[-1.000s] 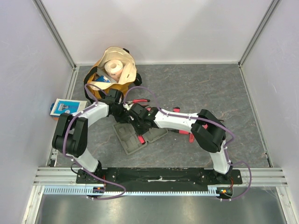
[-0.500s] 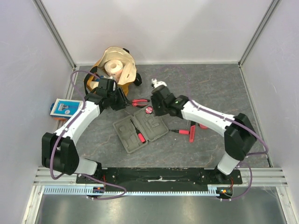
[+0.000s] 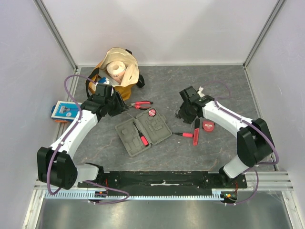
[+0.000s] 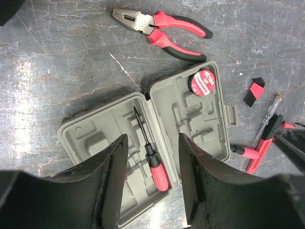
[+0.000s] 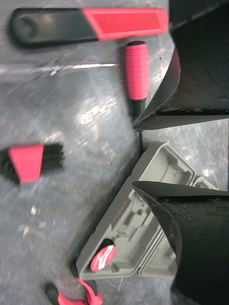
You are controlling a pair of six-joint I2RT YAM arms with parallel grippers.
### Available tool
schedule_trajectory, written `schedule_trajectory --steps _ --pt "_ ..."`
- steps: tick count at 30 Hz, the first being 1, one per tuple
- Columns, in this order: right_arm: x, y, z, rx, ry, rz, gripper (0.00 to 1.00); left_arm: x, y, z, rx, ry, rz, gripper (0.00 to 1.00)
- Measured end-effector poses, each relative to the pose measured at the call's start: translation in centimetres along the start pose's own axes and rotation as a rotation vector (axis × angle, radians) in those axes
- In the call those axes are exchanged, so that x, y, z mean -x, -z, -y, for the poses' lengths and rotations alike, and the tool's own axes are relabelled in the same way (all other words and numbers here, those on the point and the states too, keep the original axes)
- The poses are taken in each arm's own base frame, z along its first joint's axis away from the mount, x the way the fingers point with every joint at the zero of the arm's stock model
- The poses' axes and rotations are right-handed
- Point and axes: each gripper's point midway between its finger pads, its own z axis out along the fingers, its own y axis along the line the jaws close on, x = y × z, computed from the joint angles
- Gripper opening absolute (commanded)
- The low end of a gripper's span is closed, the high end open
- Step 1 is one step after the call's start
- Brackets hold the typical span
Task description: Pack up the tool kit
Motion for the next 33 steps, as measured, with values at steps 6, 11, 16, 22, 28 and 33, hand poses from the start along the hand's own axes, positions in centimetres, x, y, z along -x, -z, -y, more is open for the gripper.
schedule_trajectory --steps 6,11,16,22,28,33 --pt "-3.9 -0.5 3.2 -0.095 -0.264 -0.148 0.52 -0.2 0.0 -0.4 0.013 -0.009 0.003 0.55" --pt "-5.4 -0.5 4.0 -0.15 -0.399 -0.204 0.56 -0.8 -0.1 -0.9 0.021 -0.012 -0.005 0.55" --pt "-6.6 -0.8 4.9 -0.193 -0.487 -0.24 0.58 -1.1 -0.3 -1.4 0.033 -0.009 -0.014 0.56" --pt "-7.3 -1.4 5.5 -0.23 -0.552 -0.255 0.58 -1.2 -0.3 -1.7 0.043 -0.012 -0.012 0.56" --pt "-7.4 -2.4 6.5 -0.259 -0.622 -0.246 0.58 -1.2 -0.4 -2.1 0.054 -0.011 -0.01 0.56" --pt "-7.5 -3.4 7.6 -0.286 -0.679 -0.247 0.57 -1.1 -0.4 -2.3 0.059 -0.007 -0.009 0.56"
